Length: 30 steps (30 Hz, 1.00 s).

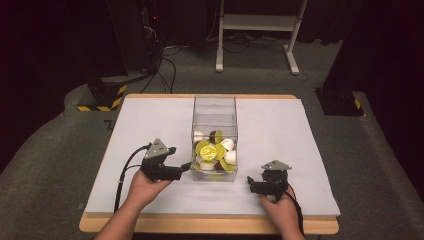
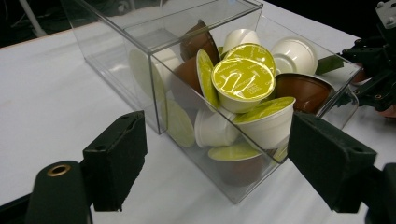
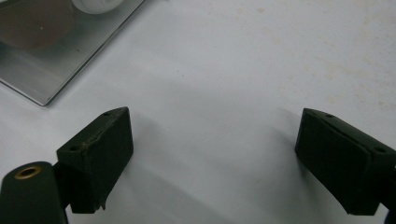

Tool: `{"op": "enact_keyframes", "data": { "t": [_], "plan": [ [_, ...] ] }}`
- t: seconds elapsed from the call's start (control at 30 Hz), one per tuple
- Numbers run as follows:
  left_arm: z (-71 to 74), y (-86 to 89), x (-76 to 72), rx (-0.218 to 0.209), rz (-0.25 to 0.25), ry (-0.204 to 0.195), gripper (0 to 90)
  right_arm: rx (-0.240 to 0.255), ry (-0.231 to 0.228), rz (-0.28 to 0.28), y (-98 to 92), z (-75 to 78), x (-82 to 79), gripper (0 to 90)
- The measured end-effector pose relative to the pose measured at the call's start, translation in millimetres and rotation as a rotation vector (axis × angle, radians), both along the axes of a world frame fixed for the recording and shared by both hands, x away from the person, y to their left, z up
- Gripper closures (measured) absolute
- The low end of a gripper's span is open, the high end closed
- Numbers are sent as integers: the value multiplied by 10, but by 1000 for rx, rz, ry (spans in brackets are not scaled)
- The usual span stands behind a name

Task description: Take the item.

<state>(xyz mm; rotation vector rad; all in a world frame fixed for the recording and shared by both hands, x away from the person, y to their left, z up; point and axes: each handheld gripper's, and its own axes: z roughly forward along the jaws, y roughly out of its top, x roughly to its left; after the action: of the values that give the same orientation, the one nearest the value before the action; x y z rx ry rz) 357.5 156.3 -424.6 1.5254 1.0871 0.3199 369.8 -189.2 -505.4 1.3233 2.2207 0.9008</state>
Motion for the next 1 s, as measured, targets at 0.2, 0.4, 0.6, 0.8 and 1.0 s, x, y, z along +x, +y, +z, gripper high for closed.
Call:
{"op": "enact_keyframes", "data": {
  "t": [0.2,0.4,0.6,0.8,1.0],
  "plan": [
    [33,-76,22,3,-15,-4,207,0,0,0,0,0,0,111],
    [66,-154,55,-6,-33,-4,218,0,0,0,0,0,0,111],
    [83,-238,90,-1,-47,-7,220,0,0,0,0,0,0,112],
    [91,-315,126,-10,-51,-5,225,0,0,0,0,0,0,112],
    [73,-383,169,-5,-62,2,235,0,0,0,0,0,0,112]
  ]
}}
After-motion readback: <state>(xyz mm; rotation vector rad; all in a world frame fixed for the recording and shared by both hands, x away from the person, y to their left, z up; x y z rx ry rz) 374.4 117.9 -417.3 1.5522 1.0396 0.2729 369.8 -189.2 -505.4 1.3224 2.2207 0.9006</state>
